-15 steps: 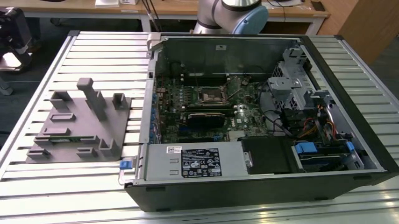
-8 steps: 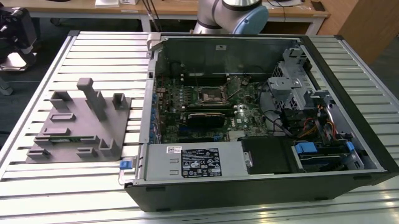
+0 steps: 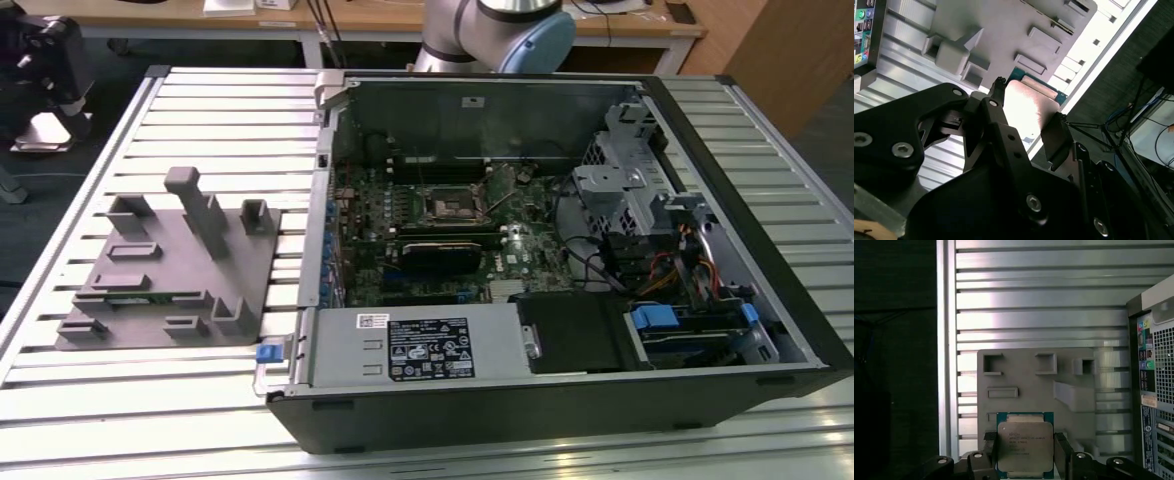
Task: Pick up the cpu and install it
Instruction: 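Pick up the cpu and move it towards the insertion slot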
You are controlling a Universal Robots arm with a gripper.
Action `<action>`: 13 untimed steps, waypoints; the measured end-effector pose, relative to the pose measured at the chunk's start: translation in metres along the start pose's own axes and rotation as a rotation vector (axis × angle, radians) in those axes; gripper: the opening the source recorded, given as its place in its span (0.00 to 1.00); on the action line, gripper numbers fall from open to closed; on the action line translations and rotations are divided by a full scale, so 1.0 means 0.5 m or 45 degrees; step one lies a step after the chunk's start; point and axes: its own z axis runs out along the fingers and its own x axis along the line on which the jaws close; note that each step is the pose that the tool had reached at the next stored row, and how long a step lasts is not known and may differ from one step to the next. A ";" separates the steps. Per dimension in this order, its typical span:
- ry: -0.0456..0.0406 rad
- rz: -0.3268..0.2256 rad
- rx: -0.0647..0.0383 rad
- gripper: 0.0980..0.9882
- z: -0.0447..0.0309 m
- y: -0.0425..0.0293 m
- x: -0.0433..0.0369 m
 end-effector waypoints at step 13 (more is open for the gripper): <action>0.000 0.000 0.000 0.50 0.000 0.002 -0.035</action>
